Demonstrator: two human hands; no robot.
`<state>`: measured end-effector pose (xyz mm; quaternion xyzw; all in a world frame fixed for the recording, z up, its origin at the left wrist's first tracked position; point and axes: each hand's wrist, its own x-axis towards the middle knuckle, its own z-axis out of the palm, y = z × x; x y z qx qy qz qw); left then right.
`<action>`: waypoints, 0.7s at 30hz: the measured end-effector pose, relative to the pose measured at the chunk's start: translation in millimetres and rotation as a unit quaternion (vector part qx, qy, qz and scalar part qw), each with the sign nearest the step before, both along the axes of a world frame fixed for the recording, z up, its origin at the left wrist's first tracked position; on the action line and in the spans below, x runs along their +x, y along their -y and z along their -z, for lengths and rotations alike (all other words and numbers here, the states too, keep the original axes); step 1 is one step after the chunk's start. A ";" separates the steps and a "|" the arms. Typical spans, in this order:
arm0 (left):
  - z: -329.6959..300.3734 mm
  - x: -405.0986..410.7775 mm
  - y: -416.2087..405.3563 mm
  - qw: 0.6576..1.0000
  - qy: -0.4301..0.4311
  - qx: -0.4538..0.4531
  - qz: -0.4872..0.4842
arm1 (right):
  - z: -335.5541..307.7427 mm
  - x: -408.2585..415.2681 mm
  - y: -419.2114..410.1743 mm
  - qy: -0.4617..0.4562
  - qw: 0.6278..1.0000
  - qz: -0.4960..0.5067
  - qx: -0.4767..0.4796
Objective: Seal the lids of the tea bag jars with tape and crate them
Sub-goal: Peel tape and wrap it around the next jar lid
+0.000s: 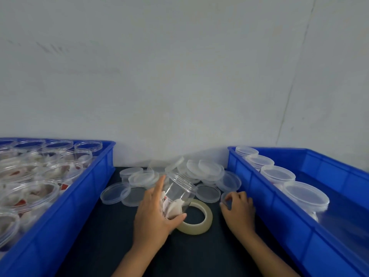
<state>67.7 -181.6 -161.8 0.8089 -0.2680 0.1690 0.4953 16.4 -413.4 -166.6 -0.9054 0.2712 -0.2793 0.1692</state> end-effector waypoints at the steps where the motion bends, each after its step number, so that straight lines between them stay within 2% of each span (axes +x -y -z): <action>1: 0.6 0.1 0.1 1.000 0.000 -0.001 0.001 | 1.2 0.3 0.4 -0.033 0.999 0.011 -0.018; 6: 2.1 -0.5 -4.1 1.000 -0.011 -0.013 -0.003 | 3.0 2.1 -1.2 -0.063 0.996 0.052 -0.047; 11: -1.1 -4.4 -6.6 1.000 -0.023 -0.007 0.004 | 5.2 -1.5 3.0 -0.070 0.995 0.028 -0.071; 16: -5.6 -7.7 -15.7 0.999 -0.023 0.020 0.010 | 4.3 3.6 14.3 -0.036 0.999 0.026 -0.013; 21: 1.8 -4.0 -26.4 0.999 -0.037 0.000 -0.030 | 0.1 14.8 19.2 -0.112 0.992 0.054 -0.034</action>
